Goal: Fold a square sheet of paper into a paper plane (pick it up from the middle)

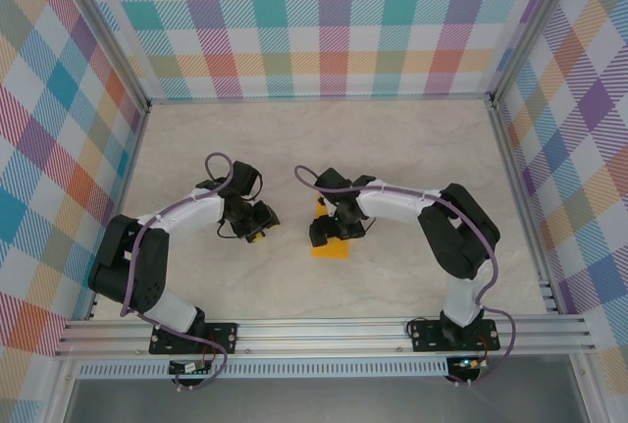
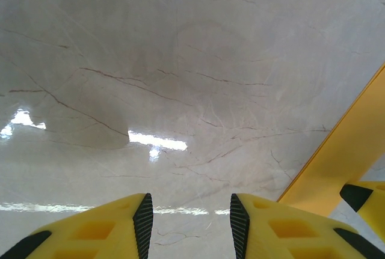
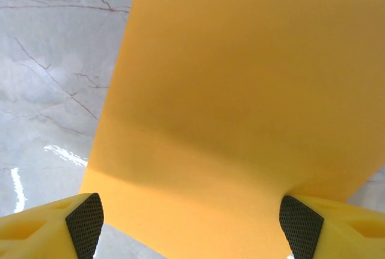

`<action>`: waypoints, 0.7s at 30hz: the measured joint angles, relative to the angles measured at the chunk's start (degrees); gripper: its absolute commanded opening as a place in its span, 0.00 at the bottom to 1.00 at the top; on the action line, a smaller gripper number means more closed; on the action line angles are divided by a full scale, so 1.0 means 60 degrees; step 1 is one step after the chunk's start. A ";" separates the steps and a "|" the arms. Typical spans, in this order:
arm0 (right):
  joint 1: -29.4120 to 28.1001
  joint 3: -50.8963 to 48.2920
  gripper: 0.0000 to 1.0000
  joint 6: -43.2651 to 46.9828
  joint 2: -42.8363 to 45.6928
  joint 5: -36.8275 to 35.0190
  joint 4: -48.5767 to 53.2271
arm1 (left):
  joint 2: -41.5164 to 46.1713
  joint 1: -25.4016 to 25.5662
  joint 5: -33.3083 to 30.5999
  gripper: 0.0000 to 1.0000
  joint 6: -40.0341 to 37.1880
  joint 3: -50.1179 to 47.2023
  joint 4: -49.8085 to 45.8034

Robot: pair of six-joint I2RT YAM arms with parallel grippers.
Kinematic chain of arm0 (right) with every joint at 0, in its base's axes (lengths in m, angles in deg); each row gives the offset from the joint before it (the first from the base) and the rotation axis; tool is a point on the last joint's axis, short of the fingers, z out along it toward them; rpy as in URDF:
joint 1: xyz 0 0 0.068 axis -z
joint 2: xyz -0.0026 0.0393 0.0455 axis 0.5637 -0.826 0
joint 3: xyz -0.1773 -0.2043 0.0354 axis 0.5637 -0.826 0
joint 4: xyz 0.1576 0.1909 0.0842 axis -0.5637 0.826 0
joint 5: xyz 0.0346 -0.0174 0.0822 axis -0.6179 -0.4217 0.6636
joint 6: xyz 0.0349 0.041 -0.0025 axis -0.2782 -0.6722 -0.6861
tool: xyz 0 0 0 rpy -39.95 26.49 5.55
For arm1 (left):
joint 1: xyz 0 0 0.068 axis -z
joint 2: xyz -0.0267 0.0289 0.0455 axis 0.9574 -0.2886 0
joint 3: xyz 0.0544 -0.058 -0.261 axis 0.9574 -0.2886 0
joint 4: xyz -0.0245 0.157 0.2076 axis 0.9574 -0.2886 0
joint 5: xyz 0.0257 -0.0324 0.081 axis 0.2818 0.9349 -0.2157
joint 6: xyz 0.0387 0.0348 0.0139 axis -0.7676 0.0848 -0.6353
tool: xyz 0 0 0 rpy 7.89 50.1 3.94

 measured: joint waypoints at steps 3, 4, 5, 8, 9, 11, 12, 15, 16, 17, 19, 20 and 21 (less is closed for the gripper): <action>0.0193 -0.0051 0.76 0.0040 0.0011 0.0277 -0.0033 | 0.0000 0.0000 0.0066 0.41 0.0000 0.0000 0.0022; 0.0219 -0.0051 0.76 0.0040 0.0007 0.0306 -0.0022 | 0.0000 0.0000 0.0087 0.41 0.0000 0.0000 0.0022; 0.0226 -0.0047 0.78 0.0058 0.0000 0.0310 -0.0018 | 0.0000 0.0000 0.0102 0.41 0.0000 0.0000 0.0025; 0.0208 -0.0036 0.87 0.0182 -0.0004 0.0342 -0.0015 | 0.0004 0.0000 0.0127 0.41 0.0000 0.0000 0.0051; 0.0175 -0.0022 0.89 0.0215 -0.0004 0.0342 -0.0011 | 0.0004 0.0000 0.0127 0.41 0.0000 0.0000 0.0051; 0.0036 0.0076 0.92 0.0284 -0.0040 0.0211 0.0069 | 0.0004 0.0000 0.0127 0.41 0.0000 0.0000 0.0051; -0.0073 0.0160 0.93 0.0339 -0.0095 0.0036 0.0160 | 0.0004 0.0000 0.0127 0.41 0.0000 0.0000 0.0051; -0.0448 0.0463 0.94 0.0466 -0.0299 -0.0619 0.0506 | 0.0000 0.0000 0.0127 0.41 0.0000 0.0000 0.0051; -0.0565 0.0561 0.94 0.0495 -0.0382 -0.0852 0.0623 | 0.0000 0.0000 0.0127 0.41 0.0000 0.0000 0.0051; -0.0674 0.0659 0.94 0.0503 -0.0470 -0.1082 0.0729 | 0.0000 0.0000 0.0127 0.41 0.0000 0.0000 0.0051; -0.0809 0.0841 0.93 0.0499 -0.0634 -0.1479 0.0943 | 0.0000 0.0000 0.0124 0.41 0.0000 0.0000 0.0051; -0.0871 0.0918 0.92 0.0499 -0.0710 -0.1679 0.1042 | 0.0000 0.0000 0.0124 0.41 0.0000 0.0000 0.0051; -0.0922 0.0965 0.90 0.0499 -0.0765 -0.1818 0.1104 | 0.0000 0.0000 0.0124 0.41 0.0000 0.0000 0.0051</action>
